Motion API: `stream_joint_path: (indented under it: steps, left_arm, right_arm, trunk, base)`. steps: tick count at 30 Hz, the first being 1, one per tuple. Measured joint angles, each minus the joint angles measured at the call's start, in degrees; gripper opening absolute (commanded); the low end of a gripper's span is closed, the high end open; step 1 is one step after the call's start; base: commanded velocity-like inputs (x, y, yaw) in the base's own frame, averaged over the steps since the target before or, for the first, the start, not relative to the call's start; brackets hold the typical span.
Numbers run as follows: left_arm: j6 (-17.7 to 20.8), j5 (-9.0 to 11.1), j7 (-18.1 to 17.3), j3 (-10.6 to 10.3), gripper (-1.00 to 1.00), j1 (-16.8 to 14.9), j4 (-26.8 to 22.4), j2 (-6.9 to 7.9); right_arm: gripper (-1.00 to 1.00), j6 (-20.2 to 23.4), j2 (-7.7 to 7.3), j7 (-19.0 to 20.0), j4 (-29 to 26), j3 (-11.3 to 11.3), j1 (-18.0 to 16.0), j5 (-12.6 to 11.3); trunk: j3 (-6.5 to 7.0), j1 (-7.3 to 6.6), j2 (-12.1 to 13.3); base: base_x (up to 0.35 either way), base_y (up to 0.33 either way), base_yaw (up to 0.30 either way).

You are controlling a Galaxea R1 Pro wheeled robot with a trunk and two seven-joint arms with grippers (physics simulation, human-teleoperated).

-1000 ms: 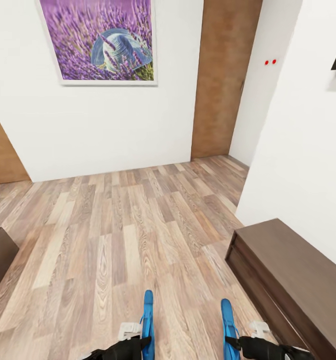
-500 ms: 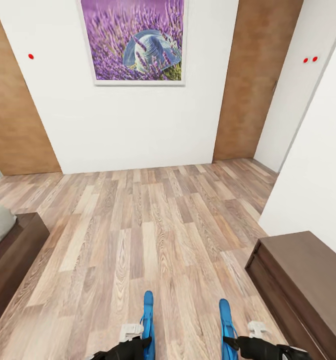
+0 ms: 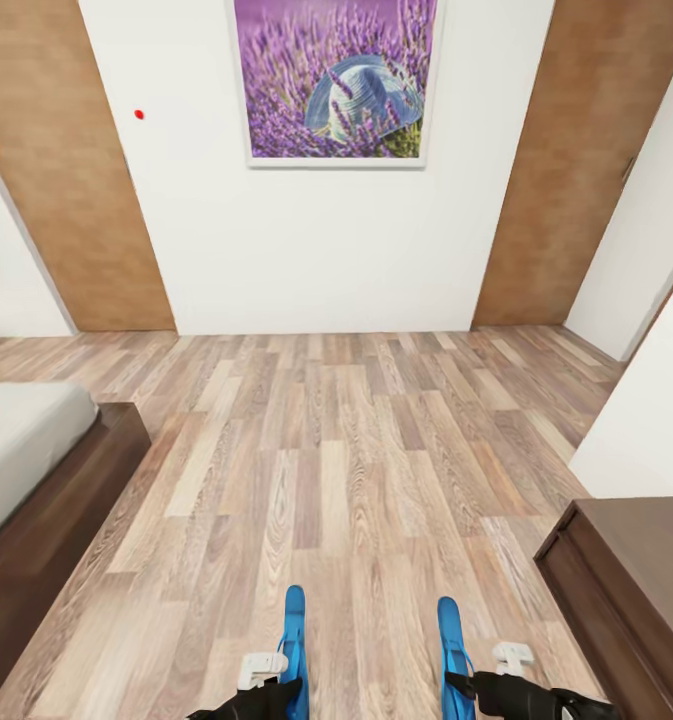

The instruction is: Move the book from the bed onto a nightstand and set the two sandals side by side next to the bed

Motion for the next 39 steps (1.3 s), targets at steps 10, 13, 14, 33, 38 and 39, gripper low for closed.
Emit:
stream_joint_path:
  steps: [10, 13, 14, 33, 38, 39]
  left_arm:
    - [-0.58, 0.00, 0.56, 0.03, -1.00, -0.01, 0.03, 0.00]
    - [-0.60, -0.10, 2.56, -0.03, -1.00, -0.01, -0.03, 0.00]
    - [-0.59, -0.12, 3.68, -0.02, -1.00, -0.01, 0.02, 0.00]
    - [-7.27, -0.29, 11.00, -0.05, -1.00, 0.00, 7.18, 0.36]
    - [-7.31, -0.26, 6.46, -0.08, -1.00, -0.01, 7.60, 0.41]
    - [-7.31, -0.24, 5.43, -0.05, -1.00, -0.01, 7.74, 0.44]
  right_arm:
    - [-1.00, -0.16, 0.06, -9.54, 3.35, 0.01, 0.02, 0.30]
    - [-1.00, -0.03, 0.03, -23.13, 4.11, -0.03, 0.01, 0.12]
    - [-1.00, -0.04, 0.03, -24.69, 4.18, -0.02, 0.01, 0.06]
    - [-1.00, -4.97, -0.67, 8.17, 6.74, 0.49, 0.03, 0.11]
    - [-1.00, -5.30, -0.66, 8.30, 9.89, 0.19, 0.01, -0.09]
    - [-1.00, -5.31, -0.66, 8.32, 10.01, 0.15, 0.01, -0.10]
  trunk:
    - [-0.06, 0.00, 0.00]
    - [-0.06, 0.00, 0.00]
    - [-0.06, 0.00, 0.00]
    - [1.19, -1.53, 2.79]
    - [2.09, -2.63, 4.80]
    - [2.28, -2.85, 5.20]
  base:
    - [0.000, 0.000, 0.037]
    - [0.000, 0.000, 0.000]
    - [0.000, 0.000, 0.000]
    - [0.000, 0.000, 0.000]
    - [0.000, 0.000, 0.000]
    - [0.000, 0.000, 0.000]
